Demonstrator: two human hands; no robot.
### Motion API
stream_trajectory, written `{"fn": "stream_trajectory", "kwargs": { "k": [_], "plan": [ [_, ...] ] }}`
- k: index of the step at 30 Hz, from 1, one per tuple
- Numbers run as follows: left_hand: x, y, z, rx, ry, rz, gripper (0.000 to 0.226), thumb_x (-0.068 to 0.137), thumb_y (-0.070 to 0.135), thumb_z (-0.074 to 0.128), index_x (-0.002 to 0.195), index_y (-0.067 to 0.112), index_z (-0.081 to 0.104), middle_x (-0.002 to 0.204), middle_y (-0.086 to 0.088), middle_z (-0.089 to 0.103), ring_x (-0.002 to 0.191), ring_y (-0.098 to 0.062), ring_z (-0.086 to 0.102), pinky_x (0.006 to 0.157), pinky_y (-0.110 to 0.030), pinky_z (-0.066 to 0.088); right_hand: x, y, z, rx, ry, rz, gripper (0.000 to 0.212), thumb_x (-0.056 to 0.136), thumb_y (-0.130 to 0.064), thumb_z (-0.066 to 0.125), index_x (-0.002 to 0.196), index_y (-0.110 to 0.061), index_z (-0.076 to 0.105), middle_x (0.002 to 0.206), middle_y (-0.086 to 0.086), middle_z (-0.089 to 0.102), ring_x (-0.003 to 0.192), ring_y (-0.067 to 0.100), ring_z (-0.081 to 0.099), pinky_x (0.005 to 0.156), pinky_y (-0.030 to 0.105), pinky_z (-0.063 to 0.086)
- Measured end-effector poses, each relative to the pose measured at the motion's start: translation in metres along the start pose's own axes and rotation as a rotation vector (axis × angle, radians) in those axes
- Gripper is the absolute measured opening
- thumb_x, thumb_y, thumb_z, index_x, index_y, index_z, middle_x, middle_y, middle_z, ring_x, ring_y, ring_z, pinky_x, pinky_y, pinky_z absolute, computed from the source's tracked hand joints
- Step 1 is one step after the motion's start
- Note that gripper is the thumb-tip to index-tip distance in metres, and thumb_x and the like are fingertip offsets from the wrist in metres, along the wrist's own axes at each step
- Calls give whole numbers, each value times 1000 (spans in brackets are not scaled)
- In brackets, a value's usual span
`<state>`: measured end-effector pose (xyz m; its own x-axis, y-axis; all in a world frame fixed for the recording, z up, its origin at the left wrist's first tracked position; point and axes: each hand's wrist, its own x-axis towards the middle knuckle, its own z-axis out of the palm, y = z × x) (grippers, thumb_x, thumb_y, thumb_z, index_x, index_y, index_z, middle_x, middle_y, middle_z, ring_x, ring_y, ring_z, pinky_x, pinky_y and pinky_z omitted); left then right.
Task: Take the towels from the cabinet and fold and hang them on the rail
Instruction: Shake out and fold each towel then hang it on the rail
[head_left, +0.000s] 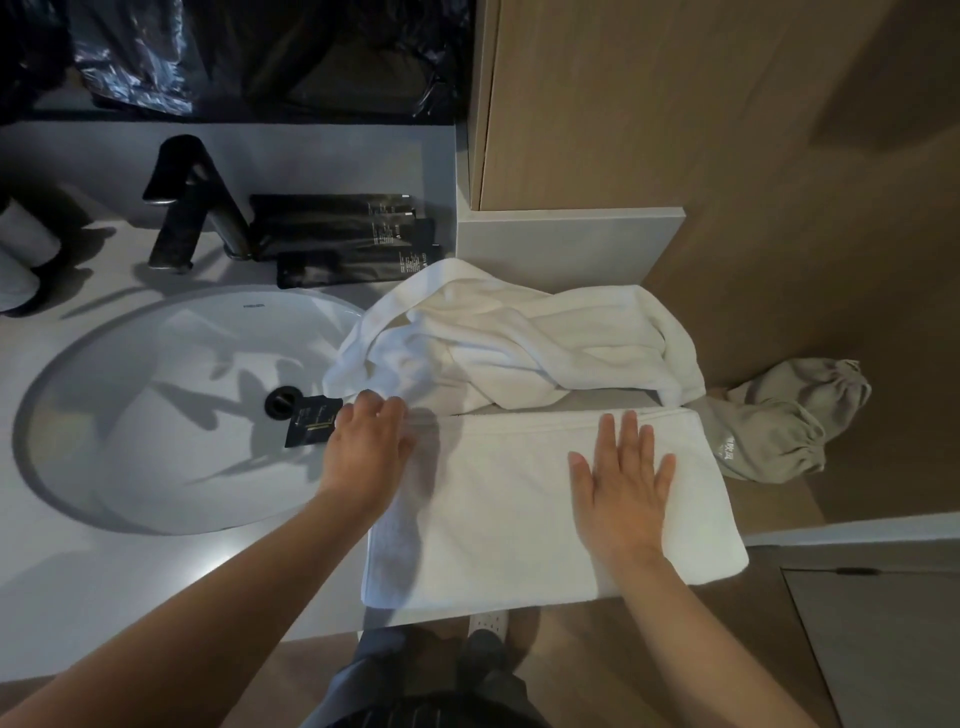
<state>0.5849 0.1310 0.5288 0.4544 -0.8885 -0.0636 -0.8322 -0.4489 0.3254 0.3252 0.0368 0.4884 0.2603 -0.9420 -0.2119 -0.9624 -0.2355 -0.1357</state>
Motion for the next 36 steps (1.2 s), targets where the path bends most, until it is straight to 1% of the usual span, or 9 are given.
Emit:
{"fn": "stream_trajectory", "kwargs": {
  "k": [3,6,11,18,22,25,27,30,36],
  "plan": [
    [-27,19,2,-50,176,344,24,85,19,68,102,3,68,112,-18,63,101,-38,60,86,-45,52,-12,-14,-1,103,44,-52,67,97,-62,-1,155,-29,-11,163,-1,-17,148,17,-21,118,47,-15],
    [-47,39,21,-30,88,538,30,88,28,63,106,6,72,121,-16,65,112,-35,63,96,-48,51,-23,-13,6,75,31,-92,66,97,-61,-1,154,-31,-14,162,-3,-21,147,16,-25,118,46,-17],
    [-48,33,44,151,-125,536,58,94,48,43,141,16,51,153,-8,39,141,-37,33,109,-63,31,-25,24,12,-37,66,-6,67,97,-60,3,156,-29,-7,164,-2,-13,149,20,-18,121,49,-10],
    [-38,15,53,199,-211,626,87,81,71,46,150,21,36,160,-9,23,146,-40,19,111,-70,15,-32,63,11,-29,49,191,69,94,-66,0,154,-34,-13,162,-6,-19,149,21,-17,116,55,-7],
    [-29,13,49,285,-239,650,99,76,85,34,153,23,26,161,-11,19,146,-41,16,110,-69,12,-32,73,0,110,1,277,71,95,-67,13,154,-31,-1,162,5,15,146,33,24,114,55,25],
    [-24,25,43,369,-312,566,103,74,90,20,155,28,8,163,-9,3,148,-40,8,114,-64,1,-33,85,-14,313,-33,366,62,96,-60,26,144,-22,29,129,8,55,106,26,57,85,43,50],
    [-18,43,32,334,-283,522,94,78,82,26,150,22,32,157,-14,28,140,-40,32,113,-61,18,-39,91,-22,477,3,465,50,98,-54,34,128,-16,48,114,7,63,89,22,55,75,36,45],
    [-7,76,21,110,-168,561,71,84,66,39,114,8,67,118,-15,64,104,-36,61,93,-47,46,-52,99,-27,741,97,633,58,98,-45,48,143,-11,38,139,15,50,120,34,52,96,44,44],
    [23,152,36,43,-217,653,63,90,56,54,133,11,51,133,-7,52,120,-25,49,103,-31,35,-72,101,-24,994,22,817,72,95,-46,55,149,-6,28,143,16,46,128,37,46,101,44,41]
  ]
}}
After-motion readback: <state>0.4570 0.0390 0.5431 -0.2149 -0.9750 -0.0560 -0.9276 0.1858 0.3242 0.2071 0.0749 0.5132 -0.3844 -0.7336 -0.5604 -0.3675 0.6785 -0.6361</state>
